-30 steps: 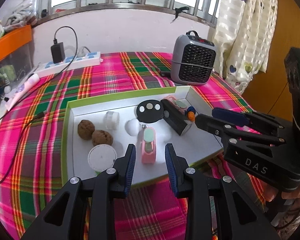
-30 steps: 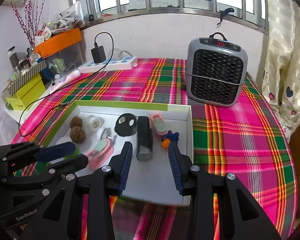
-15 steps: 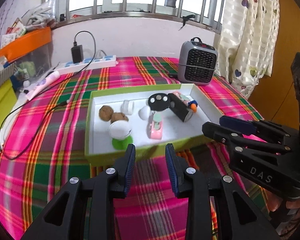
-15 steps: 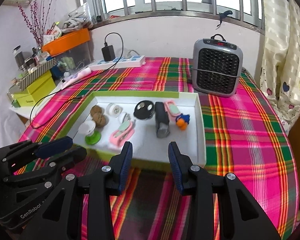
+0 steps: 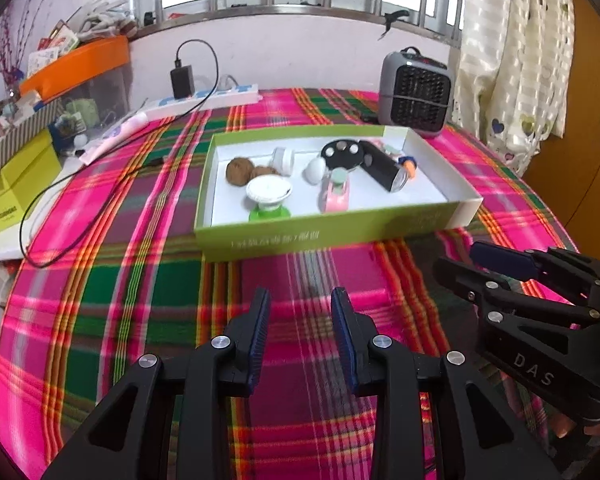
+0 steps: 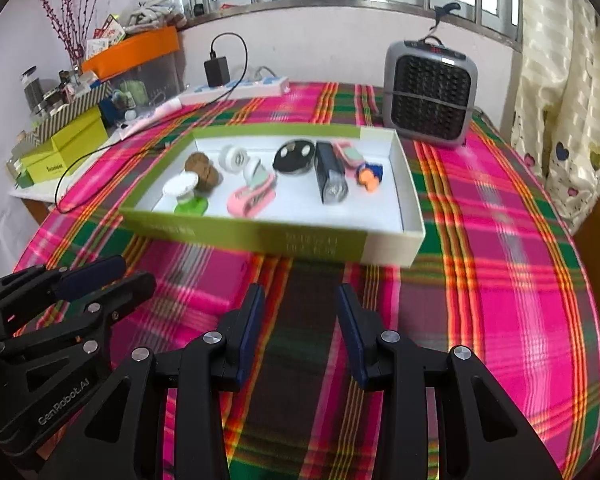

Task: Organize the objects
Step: 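Withdraw both open tools away from the tray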

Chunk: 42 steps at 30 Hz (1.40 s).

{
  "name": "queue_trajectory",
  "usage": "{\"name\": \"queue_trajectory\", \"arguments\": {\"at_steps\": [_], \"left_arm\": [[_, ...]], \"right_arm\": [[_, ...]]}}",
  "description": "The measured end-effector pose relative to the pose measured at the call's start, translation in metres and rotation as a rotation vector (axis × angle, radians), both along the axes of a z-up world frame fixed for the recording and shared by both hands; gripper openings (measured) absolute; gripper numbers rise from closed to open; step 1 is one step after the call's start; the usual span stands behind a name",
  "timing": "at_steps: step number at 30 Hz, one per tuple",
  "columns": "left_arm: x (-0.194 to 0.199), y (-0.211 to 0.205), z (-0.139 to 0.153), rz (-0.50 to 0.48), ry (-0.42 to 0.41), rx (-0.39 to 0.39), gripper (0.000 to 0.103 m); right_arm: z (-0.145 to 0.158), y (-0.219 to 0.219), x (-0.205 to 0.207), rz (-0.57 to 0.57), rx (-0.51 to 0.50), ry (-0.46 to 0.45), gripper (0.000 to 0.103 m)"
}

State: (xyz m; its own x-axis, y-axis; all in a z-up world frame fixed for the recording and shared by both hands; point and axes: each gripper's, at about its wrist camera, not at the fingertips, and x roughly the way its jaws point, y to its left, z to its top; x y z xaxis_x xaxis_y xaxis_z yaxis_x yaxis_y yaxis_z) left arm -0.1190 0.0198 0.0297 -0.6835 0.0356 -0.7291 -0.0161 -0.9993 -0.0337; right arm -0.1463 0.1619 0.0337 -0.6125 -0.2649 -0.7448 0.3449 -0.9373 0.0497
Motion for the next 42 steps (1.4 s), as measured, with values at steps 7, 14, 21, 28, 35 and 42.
{"name": "queue_trajectory", "arguments": {"at_steps": [7, 14, 21, 28, 35, 42], "left_arm": [[0.005, 0.008, -0.008, 0.009, -0.023, -0.012, 0.03], [0.007, 0.012, -0.017, 0.022, -0.053, -0.035, 0.03], [0.007, 0.011, -0.017, 0.027, -0.055, -0.03, 0.034], [0.007, 0.014, -0.017, 0.007, -0.059, -0.019, 0.044], [0.006, 0.016, -0.018, 0.009, -0.059, -0.026, 0.046], [0.006, 0.017, -0.019, 0.009, -0.061, -0.034, 0.051]], "right_arm": [[-0.01, 0.002, 0.006, -0.016, 0.03, -0.024, 0.05], [-0.018, 0.007, 0.011, -0.032, 0.047, -0.044, 0.05], [-0.018, 0.009, 0.012, -0.044, 0.05, -0.035, 0.051], [-0.019, 0.011, 0.012, -0.071, 0.064, -0.037, 0.06], [-0.019, 0.012, 0.011, -0.079, 0.062, -0.04, 0.063], [-0.019, 0.013, 0.011, -0.079, 0.059, -0.042, 0.063]]}}
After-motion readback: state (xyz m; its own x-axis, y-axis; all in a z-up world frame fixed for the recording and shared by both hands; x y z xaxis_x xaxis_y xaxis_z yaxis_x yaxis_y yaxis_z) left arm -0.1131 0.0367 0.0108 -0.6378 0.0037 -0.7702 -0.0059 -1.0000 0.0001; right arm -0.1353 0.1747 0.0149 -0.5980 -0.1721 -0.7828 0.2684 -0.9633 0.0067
